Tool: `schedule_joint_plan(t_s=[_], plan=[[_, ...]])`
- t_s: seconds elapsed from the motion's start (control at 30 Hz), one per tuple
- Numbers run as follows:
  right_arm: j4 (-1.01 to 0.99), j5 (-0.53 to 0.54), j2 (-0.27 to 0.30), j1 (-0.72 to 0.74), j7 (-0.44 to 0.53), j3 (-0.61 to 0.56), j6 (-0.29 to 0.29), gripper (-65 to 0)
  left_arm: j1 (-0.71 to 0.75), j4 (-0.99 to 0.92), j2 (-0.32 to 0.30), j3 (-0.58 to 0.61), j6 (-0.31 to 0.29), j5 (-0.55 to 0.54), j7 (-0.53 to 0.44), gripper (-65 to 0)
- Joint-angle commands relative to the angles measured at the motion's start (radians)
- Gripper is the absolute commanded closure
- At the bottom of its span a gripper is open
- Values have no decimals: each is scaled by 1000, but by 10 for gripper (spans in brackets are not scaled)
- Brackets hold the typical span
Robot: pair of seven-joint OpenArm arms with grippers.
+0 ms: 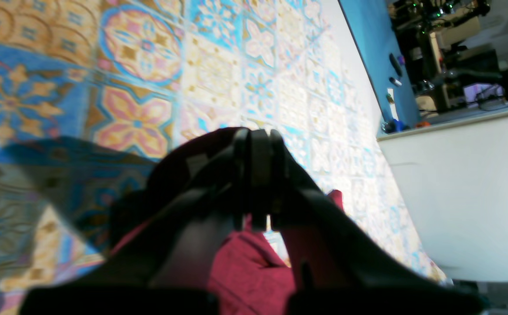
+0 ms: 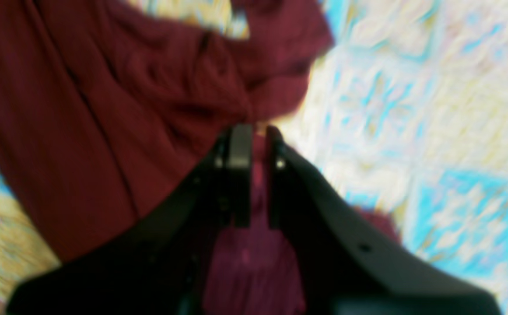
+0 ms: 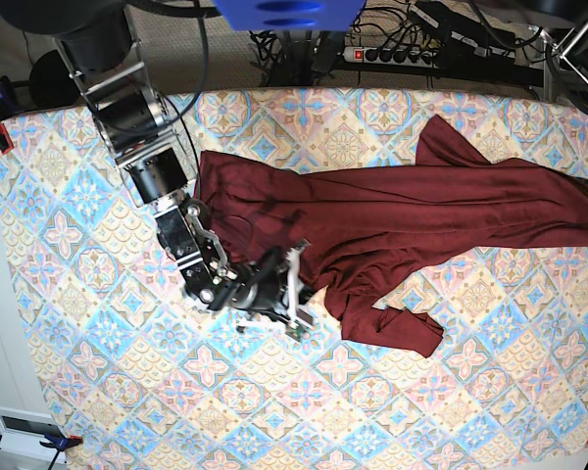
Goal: Layout the t-shirt on the table in an organized manner, then fold the t-shirt properly
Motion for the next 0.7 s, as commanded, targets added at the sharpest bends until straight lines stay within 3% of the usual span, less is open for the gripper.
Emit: schedule_joint_plan(t_s=[0.0,0.23,0.4,0.67], plan=[[-10,-9,5,40,35,10,-4,-58,-8,17,-31,-7,-10,-14,-15,0],[-149,-41,4,65,135,13,-5,-187,-8,17,-9,-7,-10,-14,-13,0],[-149,-41,4,75,147,11,-5,-269,-7,15,-6,-7,-10,-14,-12,0],[-154,-39,4,75,147,10,-4,-302,-7,15,12,-7,-10,-13,-12,0]])
